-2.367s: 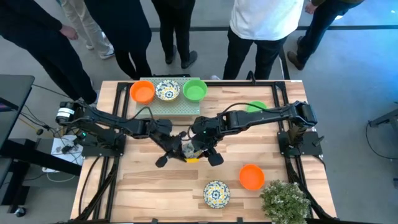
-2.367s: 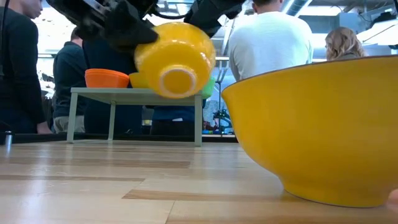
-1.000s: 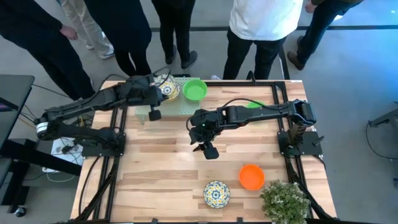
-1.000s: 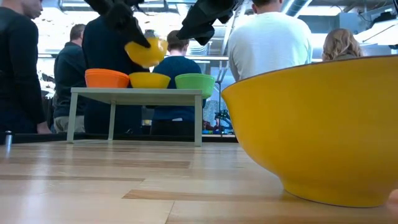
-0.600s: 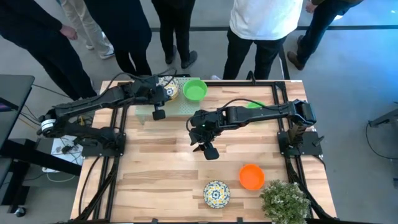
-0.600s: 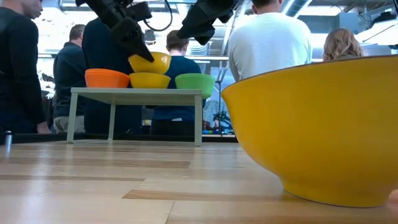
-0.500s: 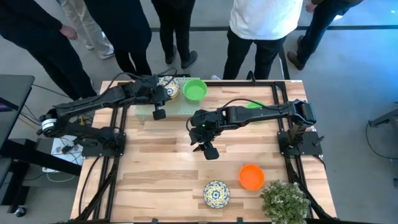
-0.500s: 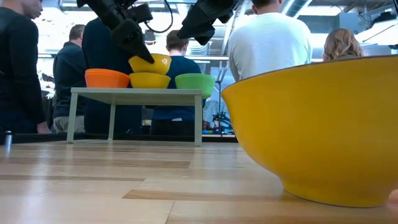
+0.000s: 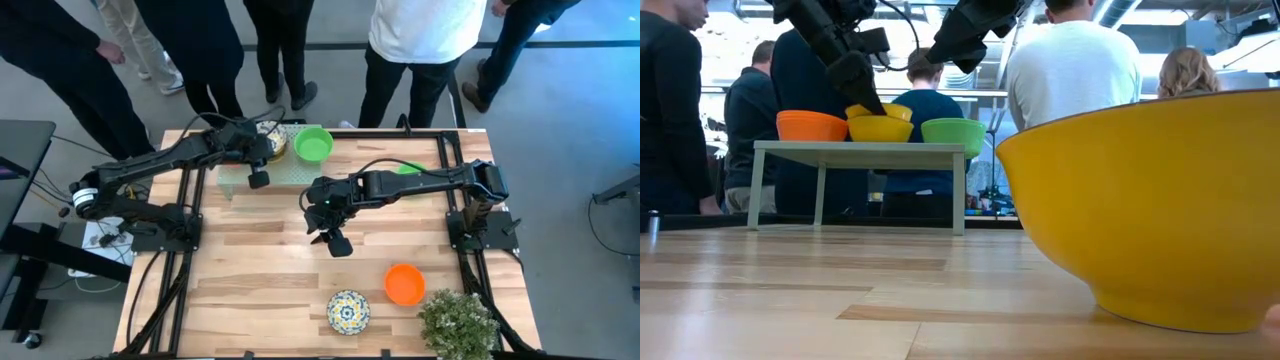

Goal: Pick & Place Mini bowls
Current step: Stack the white patterned bowl on top of the other white patterned bowl on the shelf

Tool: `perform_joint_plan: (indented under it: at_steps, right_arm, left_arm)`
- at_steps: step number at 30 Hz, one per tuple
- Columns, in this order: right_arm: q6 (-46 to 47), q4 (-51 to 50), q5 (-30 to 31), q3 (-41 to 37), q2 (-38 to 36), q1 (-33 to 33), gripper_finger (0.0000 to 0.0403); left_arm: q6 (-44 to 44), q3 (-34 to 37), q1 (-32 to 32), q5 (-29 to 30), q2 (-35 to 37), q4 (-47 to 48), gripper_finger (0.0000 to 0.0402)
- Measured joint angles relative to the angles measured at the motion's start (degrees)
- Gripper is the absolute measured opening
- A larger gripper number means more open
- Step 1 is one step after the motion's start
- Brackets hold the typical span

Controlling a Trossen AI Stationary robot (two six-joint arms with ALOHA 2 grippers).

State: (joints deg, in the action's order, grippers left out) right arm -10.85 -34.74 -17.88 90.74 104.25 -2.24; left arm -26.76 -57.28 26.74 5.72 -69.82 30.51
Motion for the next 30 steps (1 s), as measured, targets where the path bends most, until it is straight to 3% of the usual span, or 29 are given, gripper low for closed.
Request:
perform_joint_plan:
  at_steps: [9, 17, 30]
  right_arm:
    - [-0.02, -0.07, -0.06, 0.0, 0.0, 0.0, 0.0132]
    - [-0.13, -0.11, -0.06, 0.0, 0.0, 0.0, 0.0132]
    - [-0.13, -0.13, -0.06, 0.0, 0.0, 0.0, 0.0131]
  left_arm:
    - [0.02, 0.0, -0.02, -0.17, 0.0, 0.17, 0.0025]
    - [0.08, 0.0, -0.39, -4.79, 0.0, 0.65, 0.0029]
    - [0.04, 0.0, -0.39, -3.76, 0.02, 0.21, 0.0078]
